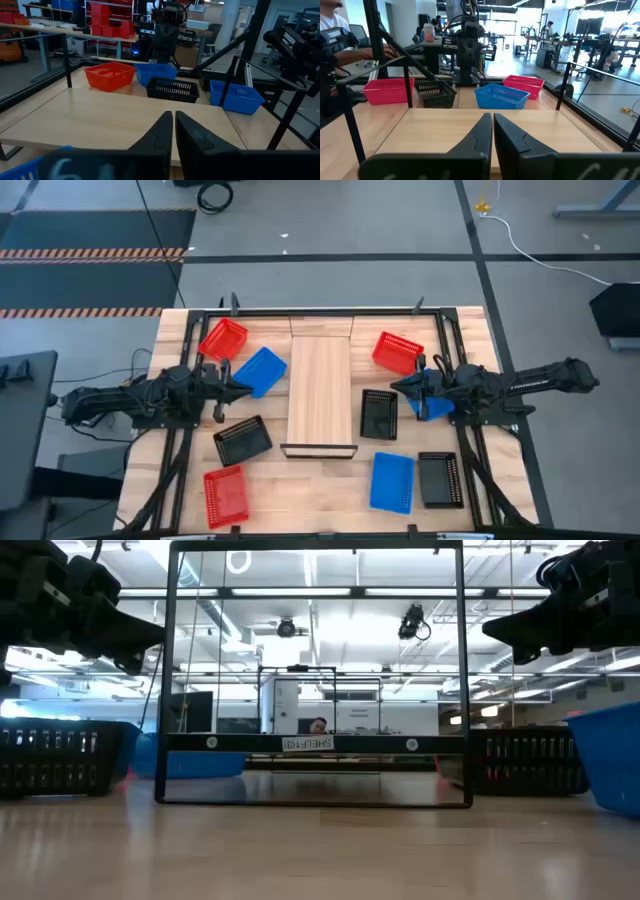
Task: Stack baskets on shelf by color
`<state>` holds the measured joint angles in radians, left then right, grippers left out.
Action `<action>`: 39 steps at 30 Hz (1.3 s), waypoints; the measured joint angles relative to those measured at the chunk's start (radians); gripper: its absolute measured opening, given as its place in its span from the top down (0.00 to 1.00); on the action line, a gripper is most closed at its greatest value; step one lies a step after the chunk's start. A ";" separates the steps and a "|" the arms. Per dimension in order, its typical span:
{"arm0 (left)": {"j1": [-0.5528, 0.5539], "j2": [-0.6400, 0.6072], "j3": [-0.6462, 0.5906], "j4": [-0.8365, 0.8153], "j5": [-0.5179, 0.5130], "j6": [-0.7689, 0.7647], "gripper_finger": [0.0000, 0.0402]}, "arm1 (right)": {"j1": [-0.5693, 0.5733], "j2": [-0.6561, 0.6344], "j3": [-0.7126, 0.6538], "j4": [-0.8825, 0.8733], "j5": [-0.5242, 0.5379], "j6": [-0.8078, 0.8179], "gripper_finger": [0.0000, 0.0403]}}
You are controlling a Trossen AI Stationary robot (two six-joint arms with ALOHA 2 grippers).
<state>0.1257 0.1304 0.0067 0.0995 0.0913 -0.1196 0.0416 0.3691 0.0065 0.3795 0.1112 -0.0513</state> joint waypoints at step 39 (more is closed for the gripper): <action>0.000 0.000 0.000 0.000 0.000 0.000 0.93 | 0.000 0.000 0.000 0.000 0.000 0.000 0.94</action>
<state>0.1257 0.1307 0.0067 0.0995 0.0914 -0.1196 0.0418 0.3687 0.0064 0.3796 0.1112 -0.0513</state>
